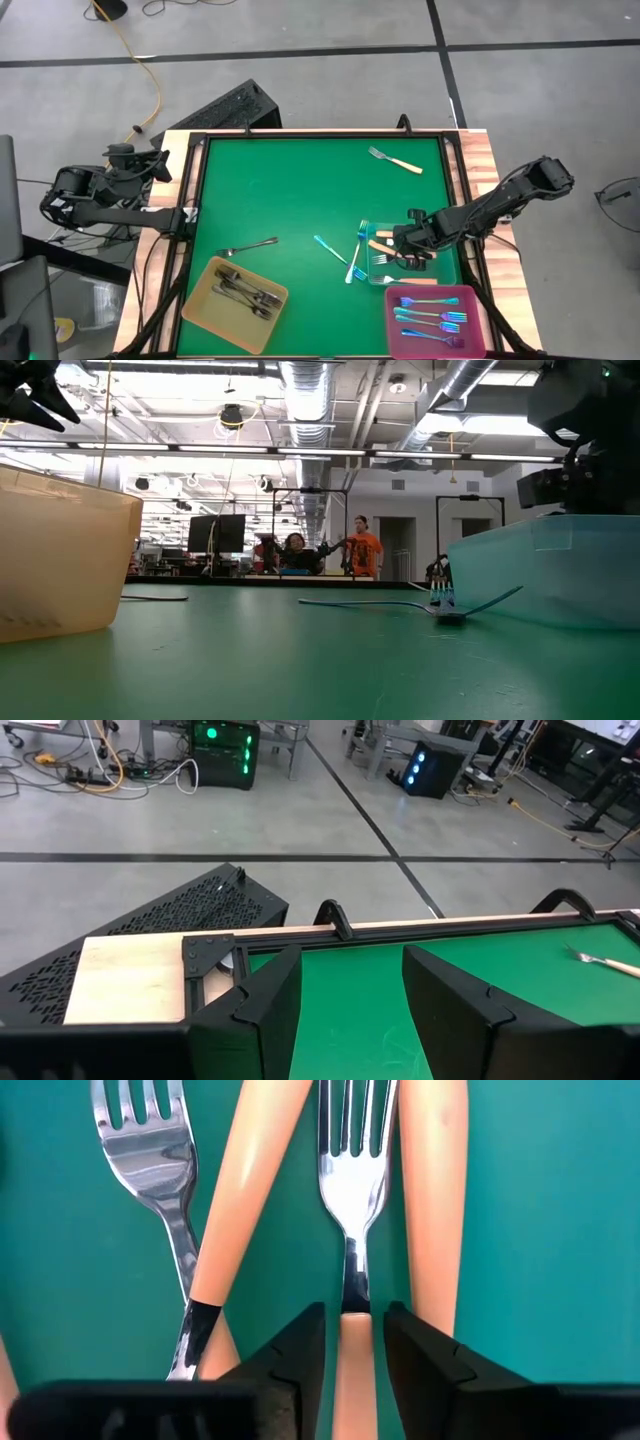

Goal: Sort silverware by color (type)
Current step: Put the purple fork into the pink bin

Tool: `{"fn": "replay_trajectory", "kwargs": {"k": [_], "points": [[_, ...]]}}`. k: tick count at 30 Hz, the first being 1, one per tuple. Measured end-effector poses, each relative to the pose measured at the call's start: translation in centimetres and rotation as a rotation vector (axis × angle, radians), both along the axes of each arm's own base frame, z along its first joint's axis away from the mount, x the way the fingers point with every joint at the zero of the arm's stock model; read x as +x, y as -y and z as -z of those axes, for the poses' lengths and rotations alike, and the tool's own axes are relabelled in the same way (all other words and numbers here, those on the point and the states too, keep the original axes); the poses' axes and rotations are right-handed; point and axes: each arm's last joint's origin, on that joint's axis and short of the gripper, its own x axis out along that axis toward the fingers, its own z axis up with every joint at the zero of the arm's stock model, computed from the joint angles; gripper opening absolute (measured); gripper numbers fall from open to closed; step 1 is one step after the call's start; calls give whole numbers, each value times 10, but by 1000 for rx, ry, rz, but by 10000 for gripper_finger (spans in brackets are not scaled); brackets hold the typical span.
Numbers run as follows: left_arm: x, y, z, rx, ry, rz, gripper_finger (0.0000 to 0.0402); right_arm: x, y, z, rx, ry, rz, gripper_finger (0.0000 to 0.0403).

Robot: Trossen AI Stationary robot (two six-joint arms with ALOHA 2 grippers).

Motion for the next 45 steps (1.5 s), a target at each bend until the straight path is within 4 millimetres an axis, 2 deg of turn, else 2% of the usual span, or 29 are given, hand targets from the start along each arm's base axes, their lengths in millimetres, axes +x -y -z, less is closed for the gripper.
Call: {"fn": "replay_trajectory", "kwargs": {"k": [14,24,34,45], "points": [[0,0,0,-1,2,-1,158,0,0,0,3,1,8,162],[0,0,0,-6,13,-5,158,1,0,-1,3,1,9,167],[0,0,0,-10,23,-9,158,15,-3,-23,-11,48,-90,167],[0,0,0,-23,54,-22,158,30,4,-51,-41,71,-152,166]]}}
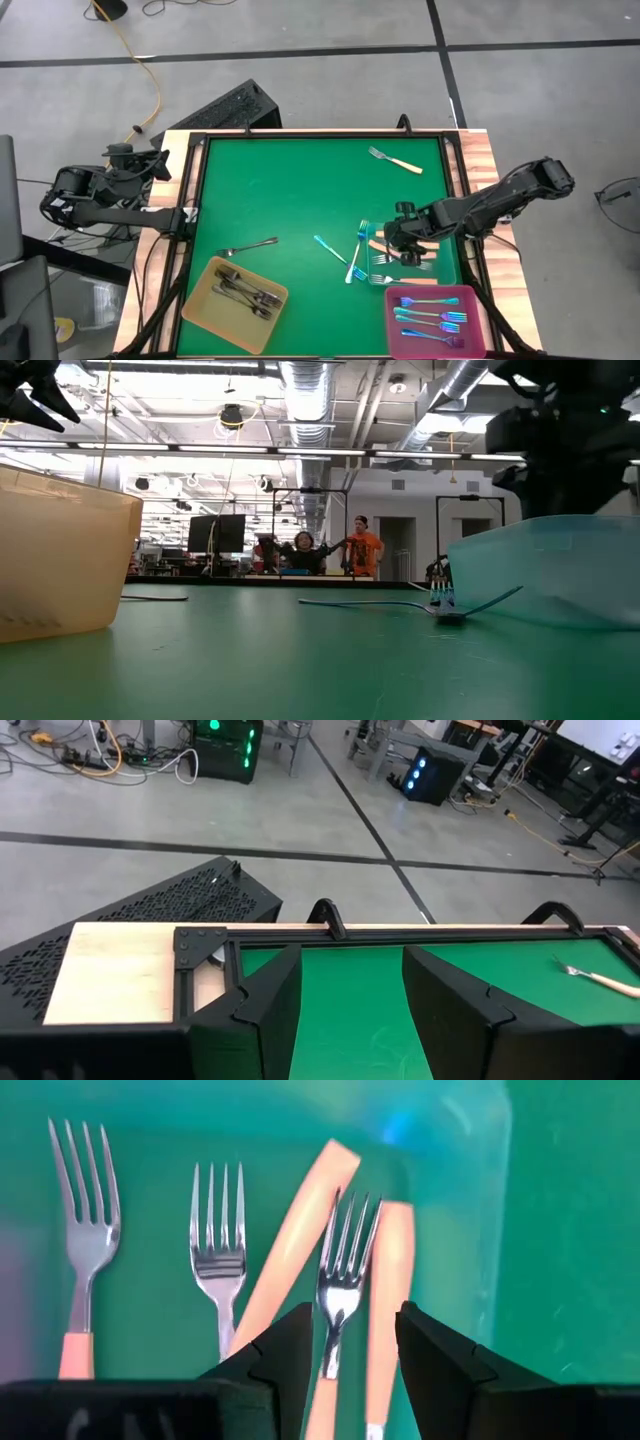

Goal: Sort silverware by color (type)
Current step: Put the purple fork into the pink bin

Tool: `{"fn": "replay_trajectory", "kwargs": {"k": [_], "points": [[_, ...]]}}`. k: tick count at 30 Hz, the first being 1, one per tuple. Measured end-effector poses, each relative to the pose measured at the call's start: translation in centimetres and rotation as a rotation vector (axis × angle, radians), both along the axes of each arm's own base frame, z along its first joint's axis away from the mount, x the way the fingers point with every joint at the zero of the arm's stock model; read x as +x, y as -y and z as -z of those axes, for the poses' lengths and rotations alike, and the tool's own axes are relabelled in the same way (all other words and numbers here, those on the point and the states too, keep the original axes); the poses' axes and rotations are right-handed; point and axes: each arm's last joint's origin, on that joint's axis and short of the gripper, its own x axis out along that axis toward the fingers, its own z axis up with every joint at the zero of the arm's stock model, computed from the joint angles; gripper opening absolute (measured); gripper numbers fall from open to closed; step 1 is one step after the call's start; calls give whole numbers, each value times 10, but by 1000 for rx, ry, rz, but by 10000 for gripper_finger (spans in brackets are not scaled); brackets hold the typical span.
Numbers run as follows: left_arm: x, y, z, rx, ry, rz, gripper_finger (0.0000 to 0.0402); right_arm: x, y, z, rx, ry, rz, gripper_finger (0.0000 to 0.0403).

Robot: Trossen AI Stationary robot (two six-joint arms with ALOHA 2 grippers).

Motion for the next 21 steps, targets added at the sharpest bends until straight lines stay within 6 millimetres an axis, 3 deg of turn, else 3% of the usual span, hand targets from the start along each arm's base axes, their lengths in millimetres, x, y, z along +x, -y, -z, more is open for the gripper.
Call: {"fn": "replay_trajectory", "kwargs": {"k": [12,21], "points": [[0,0,0,-2,2,0,158,17,10,-27,-38,84,-80,166],[0,0,0,-2,-14,12,158,35,29,-45,-51,243,-38,166]]}}
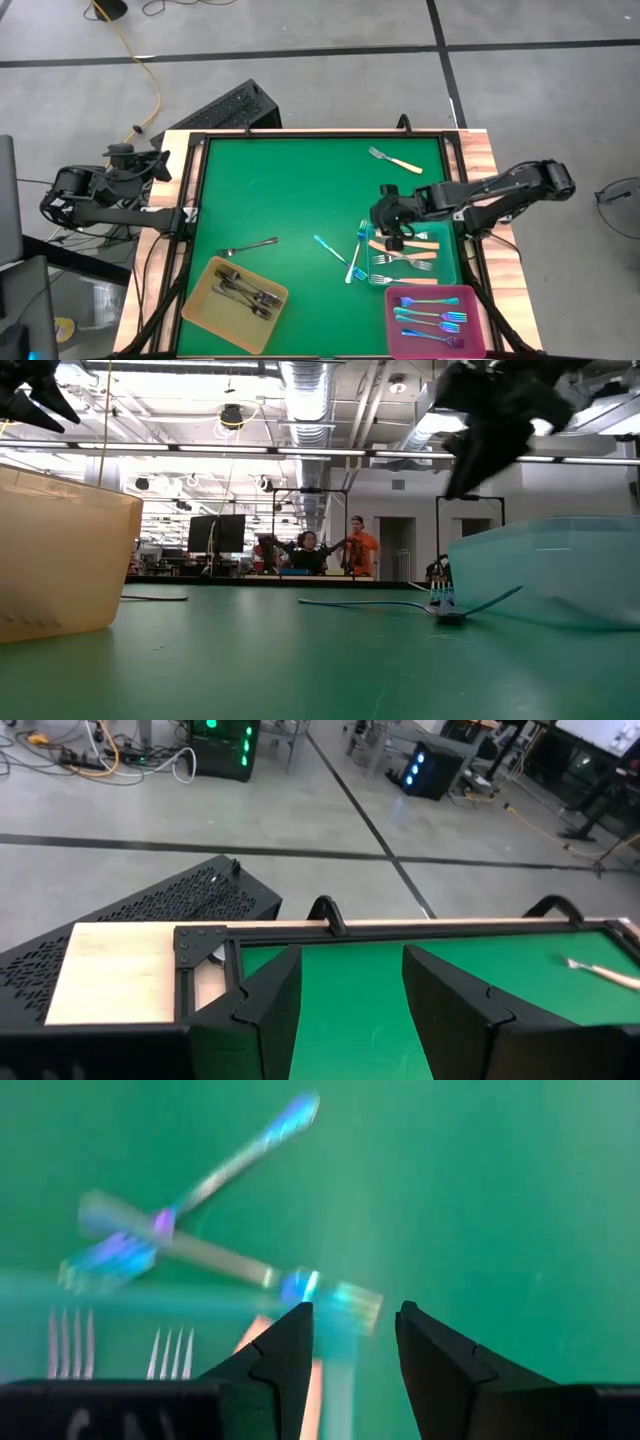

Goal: Sort silverware by color (type)
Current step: Put the purple fork into the pink bin

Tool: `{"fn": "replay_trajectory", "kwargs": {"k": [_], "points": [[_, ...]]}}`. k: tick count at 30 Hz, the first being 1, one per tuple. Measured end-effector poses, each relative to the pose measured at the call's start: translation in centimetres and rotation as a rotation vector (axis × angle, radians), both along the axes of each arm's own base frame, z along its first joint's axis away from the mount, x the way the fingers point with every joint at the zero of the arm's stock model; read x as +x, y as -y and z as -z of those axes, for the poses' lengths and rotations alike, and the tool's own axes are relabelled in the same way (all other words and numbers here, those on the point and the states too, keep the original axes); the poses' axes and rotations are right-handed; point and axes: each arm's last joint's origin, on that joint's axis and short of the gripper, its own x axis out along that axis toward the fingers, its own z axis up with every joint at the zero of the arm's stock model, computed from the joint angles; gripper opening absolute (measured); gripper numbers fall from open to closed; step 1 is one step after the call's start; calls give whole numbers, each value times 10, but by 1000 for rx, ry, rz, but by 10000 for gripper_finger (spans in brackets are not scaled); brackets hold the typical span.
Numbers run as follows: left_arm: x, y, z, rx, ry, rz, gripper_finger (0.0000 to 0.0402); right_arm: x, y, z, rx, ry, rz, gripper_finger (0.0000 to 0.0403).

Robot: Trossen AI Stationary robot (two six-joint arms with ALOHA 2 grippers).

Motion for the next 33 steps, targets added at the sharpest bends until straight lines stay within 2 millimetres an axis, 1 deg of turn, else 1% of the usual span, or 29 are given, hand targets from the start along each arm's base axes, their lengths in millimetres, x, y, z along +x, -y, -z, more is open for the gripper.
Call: {"fn": "replay_trajectory", "kwargs": {"k": [3,6,8,10,13,16,19,21,23,25,28,31,33], "points": [[0,0,1,-11,-28,32,158,10,5,-7,10,121,23,166],[1,1,1,-25,-48,63,158,24,7,-13,-6,250,0,166],[1,1,1,-38,-49,76,158,33,7,-14,-6,297,-1,166],[2,2,2,-53,-49,90,158,44,8,-16,14,306,29,166],[2,2,2,-71,-49,107,158,57,13,-15,44,200,95,166],[2,2,2,-71,-57,115,158,69,17,-14,51,39,147,166],[2,2,2,-66,-68,120,158,82,23,-18,64,-113,158,166],[2,2,2,-66,-67,121,158,90,28,-21,117,-200,150,166],[2,2,2,-68,-70,125,158,95,36,-18,187,-268,146,166],[2,2,3,-67,-81,135,158,95,45,-12,255,-304,147,166],[2,2,3,-66,-93,145,158,93,55,0,311,-287,158,166],[2,2,3,-62,-101,150,158,82,66,12,329,-322,205,166],[2,2,3,-58,-101,146,158,80,72,15,349,-324,228,166]]}}
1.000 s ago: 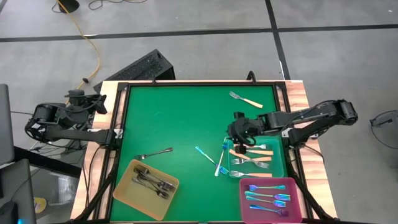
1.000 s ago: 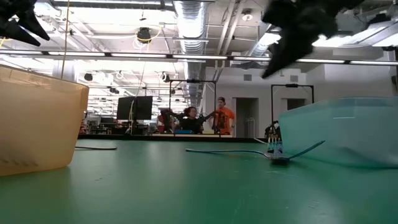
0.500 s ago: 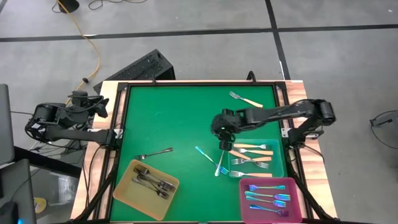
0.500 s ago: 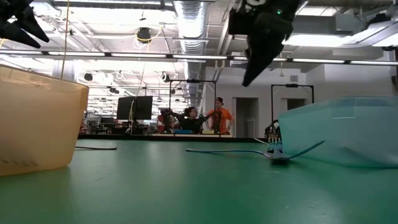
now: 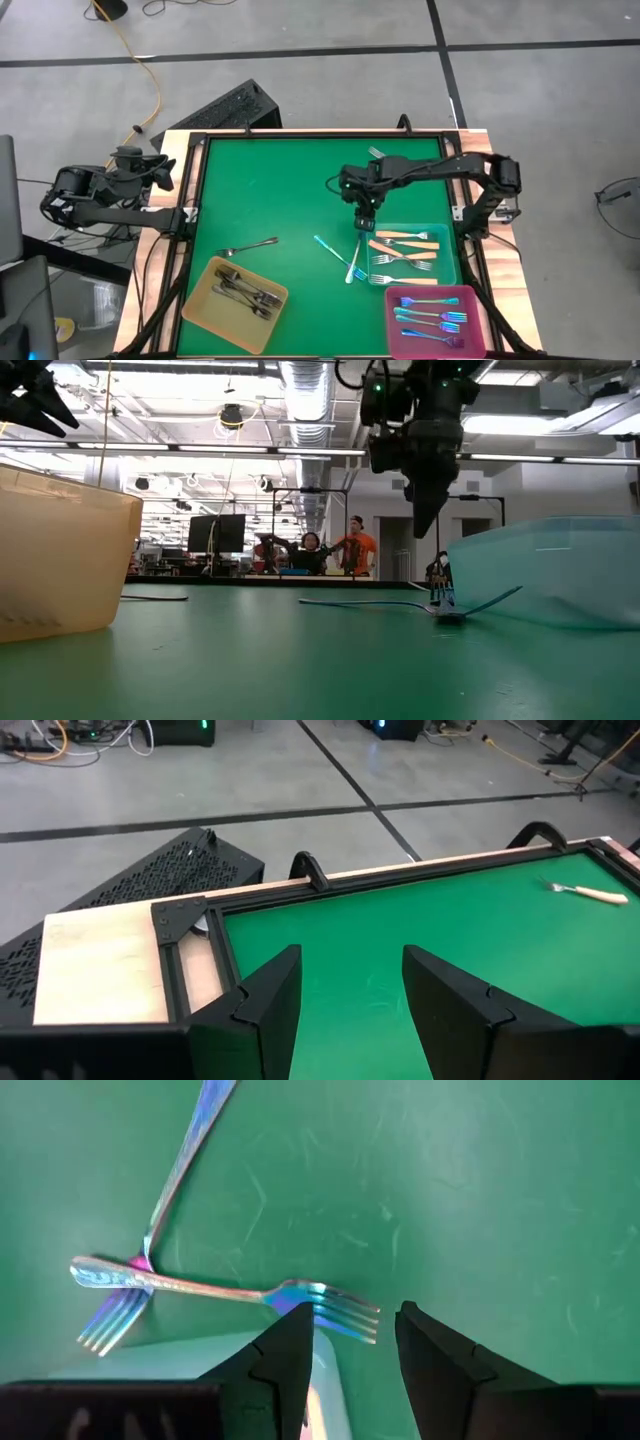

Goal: Sort silverware by color (type)
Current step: Put the purple fork into the pink bin

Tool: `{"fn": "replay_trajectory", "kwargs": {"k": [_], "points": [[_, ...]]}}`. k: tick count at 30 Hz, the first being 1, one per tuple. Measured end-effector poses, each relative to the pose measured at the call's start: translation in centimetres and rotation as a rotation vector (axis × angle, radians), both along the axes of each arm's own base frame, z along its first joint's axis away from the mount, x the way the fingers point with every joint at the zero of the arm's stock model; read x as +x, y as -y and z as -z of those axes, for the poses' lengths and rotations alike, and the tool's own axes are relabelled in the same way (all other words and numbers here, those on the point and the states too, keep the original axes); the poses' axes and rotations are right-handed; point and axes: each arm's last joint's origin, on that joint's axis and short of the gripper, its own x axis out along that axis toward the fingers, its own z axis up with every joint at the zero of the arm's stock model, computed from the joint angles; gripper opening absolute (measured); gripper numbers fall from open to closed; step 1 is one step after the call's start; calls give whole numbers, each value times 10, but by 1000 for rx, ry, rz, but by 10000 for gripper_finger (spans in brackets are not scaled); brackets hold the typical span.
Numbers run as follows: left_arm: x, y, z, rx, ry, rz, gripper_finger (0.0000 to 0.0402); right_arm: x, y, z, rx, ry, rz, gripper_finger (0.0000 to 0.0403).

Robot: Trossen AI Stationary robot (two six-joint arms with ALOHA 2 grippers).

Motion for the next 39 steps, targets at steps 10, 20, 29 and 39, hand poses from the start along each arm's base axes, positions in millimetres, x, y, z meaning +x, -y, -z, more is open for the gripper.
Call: {"fn": "replay_trajectory", "kwargs": {"k": [10,20,29,39], "points": [[0,0,0,0,1,0,158,2,17,16,50,-44,-36,166],[0,0,0,1,1,-2,158,6,27,47,129,-145,-55,166],[0,0,0,3,1,-4,158,8,24,51,134,-150,-84,166],[0,0,0,3,0,-4,158,13,20,63,137,-170,-108,166]]}}
